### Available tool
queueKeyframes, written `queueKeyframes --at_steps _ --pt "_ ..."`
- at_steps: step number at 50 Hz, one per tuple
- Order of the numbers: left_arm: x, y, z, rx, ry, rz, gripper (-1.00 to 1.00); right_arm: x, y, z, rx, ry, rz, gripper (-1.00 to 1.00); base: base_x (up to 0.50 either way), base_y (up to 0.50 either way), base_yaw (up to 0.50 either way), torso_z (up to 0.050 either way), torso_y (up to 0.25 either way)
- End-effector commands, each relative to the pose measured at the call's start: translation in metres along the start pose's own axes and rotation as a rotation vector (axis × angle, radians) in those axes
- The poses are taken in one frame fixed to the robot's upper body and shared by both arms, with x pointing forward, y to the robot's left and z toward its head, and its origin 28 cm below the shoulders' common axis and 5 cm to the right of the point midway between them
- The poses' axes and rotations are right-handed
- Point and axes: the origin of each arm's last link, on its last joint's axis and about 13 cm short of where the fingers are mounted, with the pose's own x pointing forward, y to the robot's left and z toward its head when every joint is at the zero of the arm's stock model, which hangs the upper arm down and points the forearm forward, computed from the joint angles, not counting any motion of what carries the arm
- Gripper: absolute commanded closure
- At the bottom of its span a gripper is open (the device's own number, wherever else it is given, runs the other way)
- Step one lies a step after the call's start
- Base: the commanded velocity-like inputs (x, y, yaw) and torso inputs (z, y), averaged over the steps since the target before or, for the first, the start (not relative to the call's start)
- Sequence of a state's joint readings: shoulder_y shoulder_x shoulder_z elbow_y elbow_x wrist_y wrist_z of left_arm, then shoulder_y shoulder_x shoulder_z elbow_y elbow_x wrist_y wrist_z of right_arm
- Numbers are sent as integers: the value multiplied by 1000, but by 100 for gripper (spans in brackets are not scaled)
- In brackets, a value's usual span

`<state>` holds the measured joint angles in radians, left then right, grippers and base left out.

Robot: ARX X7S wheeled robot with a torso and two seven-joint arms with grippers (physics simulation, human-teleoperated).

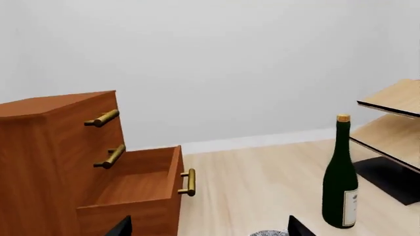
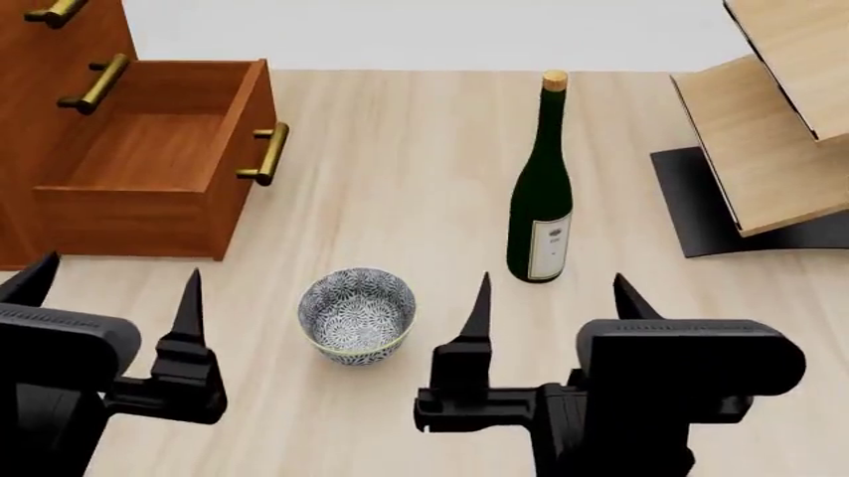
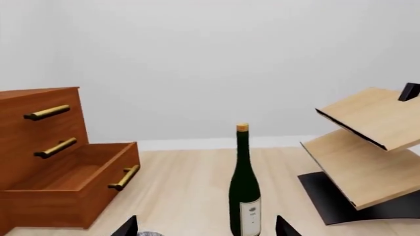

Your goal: Close the bottom drawer of the cabinet and open the top drawer.

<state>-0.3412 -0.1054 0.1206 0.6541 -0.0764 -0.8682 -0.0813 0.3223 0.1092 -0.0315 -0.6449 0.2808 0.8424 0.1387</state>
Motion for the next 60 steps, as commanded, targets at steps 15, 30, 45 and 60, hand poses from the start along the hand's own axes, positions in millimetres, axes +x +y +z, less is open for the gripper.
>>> queueKeyframes --at_steps 15,30,45,60 --pt "9 44 -7 -203 -75 299 -100 -1 -7 -3 15 -49 3 -100 0 0 0 3 0" --pt "-17 109 11 -358 -401 719 -100 -6 -4 -4 -33 -72 11 -100 0 0 0 0 0" --pt "-54 132 23 -432 -696 1054 -100 -8 -7 -1 -68 -54 -38 -100 0 0 0 0 0" --pt "-60 130 24 -449 -749 1032 -100 -5 -9 0 -69 -56 -56 -100 0 0 0 18 28"
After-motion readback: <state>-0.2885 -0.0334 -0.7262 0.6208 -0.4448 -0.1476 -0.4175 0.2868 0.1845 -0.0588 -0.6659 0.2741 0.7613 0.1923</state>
